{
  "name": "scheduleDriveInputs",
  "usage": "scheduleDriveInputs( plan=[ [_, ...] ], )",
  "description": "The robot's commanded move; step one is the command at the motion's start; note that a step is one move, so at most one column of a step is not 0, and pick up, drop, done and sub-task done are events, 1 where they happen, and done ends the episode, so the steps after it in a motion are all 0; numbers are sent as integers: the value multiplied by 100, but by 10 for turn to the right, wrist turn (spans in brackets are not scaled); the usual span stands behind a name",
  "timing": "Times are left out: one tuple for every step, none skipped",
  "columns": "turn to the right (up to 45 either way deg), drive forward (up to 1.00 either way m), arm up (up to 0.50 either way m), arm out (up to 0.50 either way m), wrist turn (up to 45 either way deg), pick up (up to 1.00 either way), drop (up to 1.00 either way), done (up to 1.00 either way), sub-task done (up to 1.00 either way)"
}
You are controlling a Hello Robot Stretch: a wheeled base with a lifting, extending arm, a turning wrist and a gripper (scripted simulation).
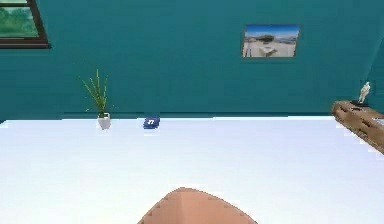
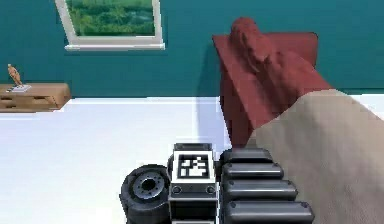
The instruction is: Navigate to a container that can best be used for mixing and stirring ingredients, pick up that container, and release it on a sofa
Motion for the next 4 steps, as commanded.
scheduleDriveInputs(
  plan=[
    [0,20,0,0,0,0,0,0,0],
    [-450,0,0,0,0,0,0,0,0],
    [-390,0,0,0,0,0,0,0,0],
    [-30,0,0,0,0,0,0,0,0]
  ],
)
